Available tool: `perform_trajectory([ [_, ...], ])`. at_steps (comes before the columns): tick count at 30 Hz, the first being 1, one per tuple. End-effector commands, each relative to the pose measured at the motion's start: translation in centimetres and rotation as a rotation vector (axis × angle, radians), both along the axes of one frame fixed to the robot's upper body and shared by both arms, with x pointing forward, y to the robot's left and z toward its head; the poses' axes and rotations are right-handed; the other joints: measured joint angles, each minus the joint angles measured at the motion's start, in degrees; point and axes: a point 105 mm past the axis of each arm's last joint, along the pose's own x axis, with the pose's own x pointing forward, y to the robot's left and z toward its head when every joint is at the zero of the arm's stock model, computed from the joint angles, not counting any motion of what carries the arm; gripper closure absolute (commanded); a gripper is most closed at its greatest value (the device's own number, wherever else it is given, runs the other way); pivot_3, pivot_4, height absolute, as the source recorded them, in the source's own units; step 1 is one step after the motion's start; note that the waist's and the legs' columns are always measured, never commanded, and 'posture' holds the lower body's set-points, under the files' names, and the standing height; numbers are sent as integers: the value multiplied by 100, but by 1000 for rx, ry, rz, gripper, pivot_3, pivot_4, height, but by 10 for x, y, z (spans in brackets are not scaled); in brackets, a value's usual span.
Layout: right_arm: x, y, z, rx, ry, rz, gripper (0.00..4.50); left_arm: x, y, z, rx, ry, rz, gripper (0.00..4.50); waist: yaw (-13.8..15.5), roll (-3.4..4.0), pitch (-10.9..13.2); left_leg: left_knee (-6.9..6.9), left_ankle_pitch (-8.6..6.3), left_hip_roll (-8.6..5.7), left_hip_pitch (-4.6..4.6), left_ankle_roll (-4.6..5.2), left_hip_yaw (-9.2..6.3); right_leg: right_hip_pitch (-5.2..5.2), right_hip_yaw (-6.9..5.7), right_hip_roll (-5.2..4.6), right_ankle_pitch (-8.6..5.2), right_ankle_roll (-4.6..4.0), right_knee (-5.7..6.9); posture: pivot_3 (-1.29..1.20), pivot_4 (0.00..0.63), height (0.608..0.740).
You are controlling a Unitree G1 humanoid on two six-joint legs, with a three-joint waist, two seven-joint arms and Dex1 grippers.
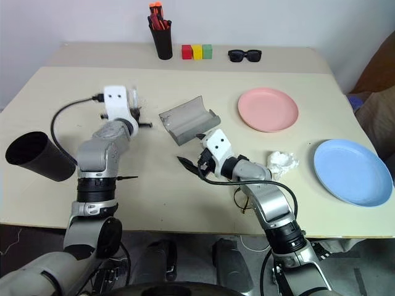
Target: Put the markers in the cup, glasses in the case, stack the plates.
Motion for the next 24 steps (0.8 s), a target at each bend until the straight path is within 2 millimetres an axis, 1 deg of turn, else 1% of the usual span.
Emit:
perform_trajectory([
  [1, -2, 5, 21, 104, -12, 55, 0, -36, 22, 63, 38, -367, 66, 4455, -18, 1, 0, -3, 0, 0, 2, 0, 3, -1, 3, 0, 0, 0, -1, 0, 150, 732],
  [3, -12, 14, 29, 173, 20, 148, 0, -62, 46, 78, 120, -485, 203, 4455, -30, 1, 0, -5, 0, 2, 4, 0, 4, 0, 4, 0, 0, 0, -1, 0, 150, 732],
  [4, -15, 16, 31, 188, 29, 180, 0, -71, 52, 82, 150, -514, 246, 4455, -37, 1, 0, -6, -1, 4, 5, 1, 6, 0, 6, 1, 0, 0, -1, 0, 150, 732],
  [6, -25, 24, 31, 206, 47, 267, 0, -93, 75, 81, 210, -549, 377, 4455, -15, 0, -1, -6, -1, 5, 7, 1, 3, 2, 3, 2, 0, 0, 1, 0, 150, 732],
  [8, -31, 31, 29, 222, 73, 324, 0, -113, 91, 78, 283, -562, 469, 4455, -17, -4, -3, -2, -1, 4, 7, 2, 3, 5, 3, 1, 0, 0, 0, 0, 150, 732],
  [11, -33, 38, 25, 246, 104, 353, 0, -133, 105, 71, 326, -558, 551, 4455, 7, -15, -9, 3, -2, 4, 6, 3, 1, 8, -1, -1, 0, 0, -1, 0, 150, 732],
  [14, -30, 43, 26, 260, 105, 357, 0, -146, 116, 61, 324, -526, 614, 4455, 7, -19, -11, 5, -2, 5, 7, 3, 1, 9, -2, -2, 0, -1, 0, 0, 150, 732],
  [17, -22, 44, 34, 278, 41, 324, 0, -155, 124, 41, 263, -470, 656, 4455, -4, -23, -13, 7, -2, 5, 7, 3, 0, 11, -4, -2, 0, -1, -1, 0, 150, 732],
  [20, -20, 46, 42, 304, -39, 324, 0, -158, 123, 31, 278, -442, 659, 4455, -17, -24, -14, 6, -2, 7, 8, 3, -1, 9, -4, 0, 0, -1, 0, 0, 150, 732],
  [24, -24, 52, 47, 338, -64, 355, 0, -160, 123, 20, 271, -425, 674, 4455, -20, -26, -15, 5, -2, 8, 7, 3, -2, 9, -6, 1, 0, -1, -1, 0, 150, 732],
])
